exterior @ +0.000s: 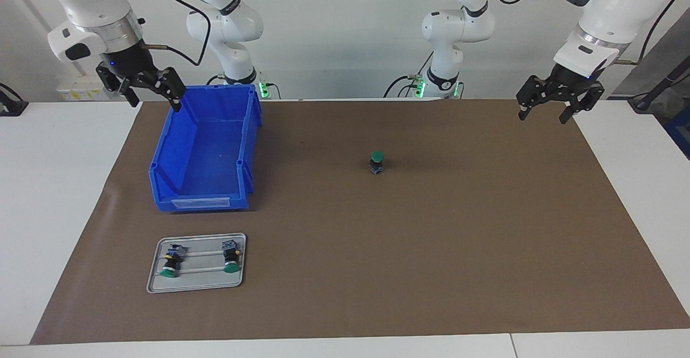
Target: Place and press button with both arms
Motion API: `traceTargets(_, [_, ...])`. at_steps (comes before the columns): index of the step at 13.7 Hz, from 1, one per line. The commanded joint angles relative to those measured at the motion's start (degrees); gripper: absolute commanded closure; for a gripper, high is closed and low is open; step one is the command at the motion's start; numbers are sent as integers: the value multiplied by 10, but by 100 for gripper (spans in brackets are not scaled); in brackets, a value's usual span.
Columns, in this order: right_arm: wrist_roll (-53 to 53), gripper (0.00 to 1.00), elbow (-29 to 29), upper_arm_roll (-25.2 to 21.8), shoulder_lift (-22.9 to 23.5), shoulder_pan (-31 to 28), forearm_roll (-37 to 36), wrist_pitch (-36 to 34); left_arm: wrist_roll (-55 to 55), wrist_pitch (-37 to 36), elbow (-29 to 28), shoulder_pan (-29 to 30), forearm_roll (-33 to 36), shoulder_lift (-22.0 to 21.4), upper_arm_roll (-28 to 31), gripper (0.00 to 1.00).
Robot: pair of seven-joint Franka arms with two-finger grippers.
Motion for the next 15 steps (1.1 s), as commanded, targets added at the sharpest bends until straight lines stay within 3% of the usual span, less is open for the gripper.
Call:
traceTargets(1, [-14,0,-4,4,-3,-4,-2,-1,0,-26,-4,10,8,-8,-7,0])
traceTargets(4, [-13,0,-4,4,-3,-4,-2,-1,5,-21,-38,23,8,-24,-2,0])
traceTargets(15, [-13,0,-4,4,-3,-5,-2,-1,1,-18,-38,25,9,-24,-2,0])
